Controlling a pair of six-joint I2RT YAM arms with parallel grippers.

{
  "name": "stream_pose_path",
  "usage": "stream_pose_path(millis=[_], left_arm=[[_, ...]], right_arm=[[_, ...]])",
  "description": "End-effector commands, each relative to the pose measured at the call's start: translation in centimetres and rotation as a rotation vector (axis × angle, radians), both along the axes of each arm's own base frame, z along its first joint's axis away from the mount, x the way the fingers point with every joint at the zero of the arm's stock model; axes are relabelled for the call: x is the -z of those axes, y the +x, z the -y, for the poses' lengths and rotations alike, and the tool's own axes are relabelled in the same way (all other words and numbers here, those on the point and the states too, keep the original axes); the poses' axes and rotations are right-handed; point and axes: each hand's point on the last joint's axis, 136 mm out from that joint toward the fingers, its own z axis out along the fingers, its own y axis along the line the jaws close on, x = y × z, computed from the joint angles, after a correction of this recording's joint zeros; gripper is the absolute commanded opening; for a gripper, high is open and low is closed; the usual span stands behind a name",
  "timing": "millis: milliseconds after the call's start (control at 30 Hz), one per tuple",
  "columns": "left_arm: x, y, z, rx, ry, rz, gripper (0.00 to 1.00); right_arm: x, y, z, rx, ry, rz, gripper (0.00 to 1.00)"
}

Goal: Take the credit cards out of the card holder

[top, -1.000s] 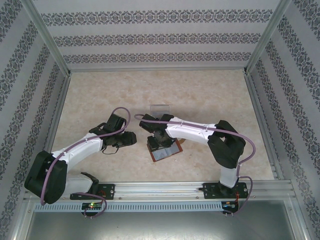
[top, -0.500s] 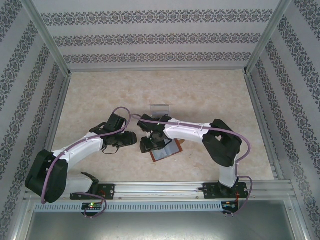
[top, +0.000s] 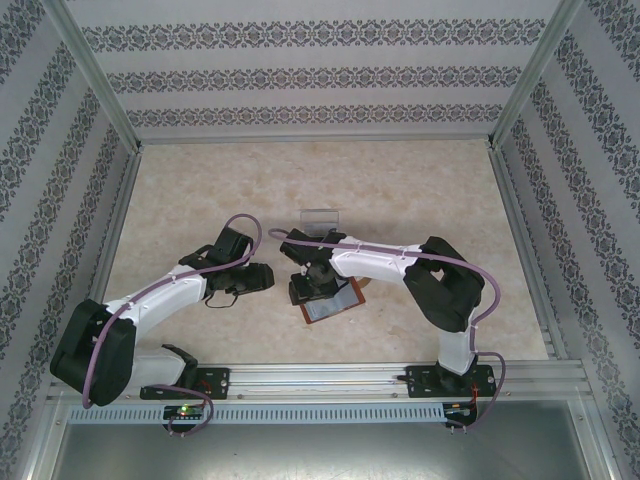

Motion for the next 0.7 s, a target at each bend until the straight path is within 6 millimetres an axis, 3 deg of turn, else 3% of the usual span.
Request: stream_pose_path(millis=[0, 667], left_arm=[[-1.1, 0.8, 0.0, -0.002, -0.004, 0.029, 0.51], [-1.5, 0.8, 0.0, -0.006, -0.009, 0.036, 0.51]], right_arm=[[0.3, 0.2, 3.0, -0.007, -0.134, 0.033, 0.51], [-2.2, 1.8, 5.8, -0.072, -0.403, 0.187, 0.5]])
